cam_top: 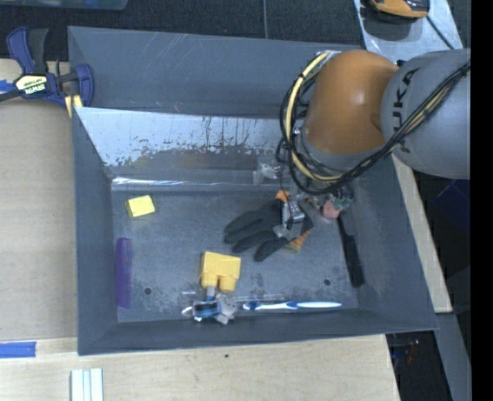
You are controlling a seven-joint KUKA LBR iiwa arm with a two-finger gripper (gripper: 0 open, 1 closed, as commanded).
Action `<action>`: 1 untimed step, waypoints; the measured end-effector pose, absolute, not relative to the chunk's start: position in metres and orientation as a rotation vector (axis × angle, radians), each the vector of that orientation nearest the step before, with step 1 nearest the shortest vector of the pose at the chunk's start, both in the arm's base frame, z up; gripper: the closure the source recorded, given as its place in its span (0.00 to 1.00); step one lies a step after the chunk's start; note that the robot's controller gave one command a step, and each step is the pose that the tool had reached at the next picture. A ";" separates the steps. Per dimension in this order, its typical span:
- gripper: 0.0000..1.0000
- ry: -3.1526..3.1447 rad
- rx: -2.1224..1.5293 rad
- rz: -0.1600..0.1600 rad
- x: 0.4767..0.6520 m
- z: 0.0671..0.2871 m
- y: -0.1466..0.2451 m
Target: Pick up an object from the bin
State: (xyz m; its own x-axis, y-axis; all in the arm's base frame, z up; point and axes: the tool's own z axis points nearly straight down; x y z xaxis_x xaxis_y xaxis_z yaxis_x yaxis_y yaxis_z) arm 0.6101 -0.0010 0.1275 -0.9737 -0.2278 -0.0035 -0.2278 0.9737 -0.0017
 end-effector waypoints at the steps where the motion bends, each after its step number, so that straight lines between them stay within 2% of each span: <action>1: 0.00 3.134 -0.129 -0.001 0.613 0.113 -0.014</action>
Offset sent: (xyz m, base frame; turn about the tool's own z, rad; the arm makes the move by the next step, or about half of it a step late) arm 0.0078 -0.0123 -0.0575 0.0134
